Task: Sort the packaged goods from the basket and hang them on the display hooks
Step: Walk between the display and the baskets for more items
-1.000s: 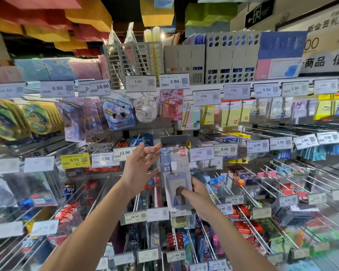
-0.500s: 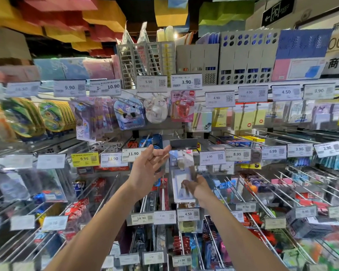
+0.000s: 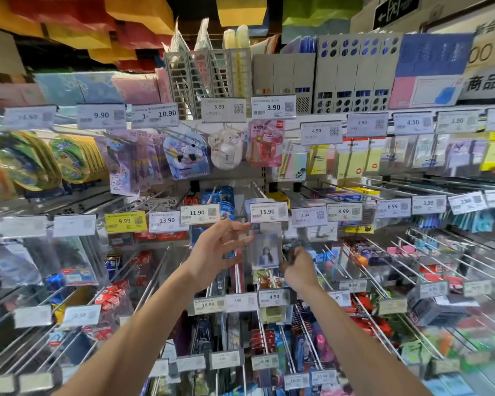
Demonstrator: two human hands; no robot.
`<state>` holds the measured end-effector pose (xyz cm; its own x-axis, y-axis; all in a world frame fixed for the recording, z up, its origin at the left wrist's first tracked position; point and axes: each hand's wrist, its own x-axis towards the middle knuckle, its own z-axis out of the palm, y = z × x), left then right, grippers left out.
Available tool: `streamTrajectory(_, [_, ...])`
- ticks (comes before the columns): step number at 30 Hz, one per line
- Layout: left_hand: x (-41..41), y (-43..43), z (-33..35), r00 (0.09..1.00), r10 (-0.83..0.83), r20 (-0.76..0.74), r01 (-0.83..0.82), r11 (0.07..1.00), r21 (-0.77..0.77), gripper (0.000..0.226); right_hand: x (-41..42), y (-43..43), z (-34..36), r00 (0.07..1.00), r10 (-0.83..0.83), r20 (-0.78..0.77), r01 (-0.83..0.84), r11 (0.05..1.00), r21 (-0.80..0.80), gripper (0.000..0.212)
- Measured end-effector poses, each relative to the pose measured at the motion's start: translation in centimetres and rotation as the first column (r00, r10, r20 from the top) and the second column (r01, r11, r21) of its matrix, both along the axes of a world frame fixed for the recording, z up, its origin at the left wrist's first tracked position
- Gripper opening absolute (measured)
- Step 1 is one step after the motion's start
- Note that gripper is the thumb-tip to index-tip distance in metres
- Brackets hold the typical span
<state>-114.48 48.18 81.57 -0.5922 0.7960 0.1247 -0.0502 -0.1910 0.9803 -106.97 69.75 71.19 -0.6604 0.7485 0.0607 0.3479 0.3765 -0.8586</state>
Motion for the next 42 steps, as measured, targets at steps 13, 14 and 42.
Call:
streamTrajectory(13, [-0.5,-2.2,-5.6,0.877,-0.049,-0.478,-0.175,0.894,-0.413,0.028,7.2,-7.0,1.2,0.971,0.214,0.108,-0.226,0.967,0.115,0.029])
streamTrajectory(14, [-0.5,-2.5,-5.9,0.861,-0.067,-0.505,-0.187,0.880,-0.436,0.033,7.5,-7.2,1.2,0.970,0.217,0.108,-0.229,0.966,0.117,0.031])
streamTrajectory(42, [19.7,-20.9,-17.9,0.739,0.566,-0.366,-0.635,0.404,-0.659,0.071,9.5,-17.6,-3.8,0.424,0.842,0.334,-0.906,0.395,0.154,0.041])
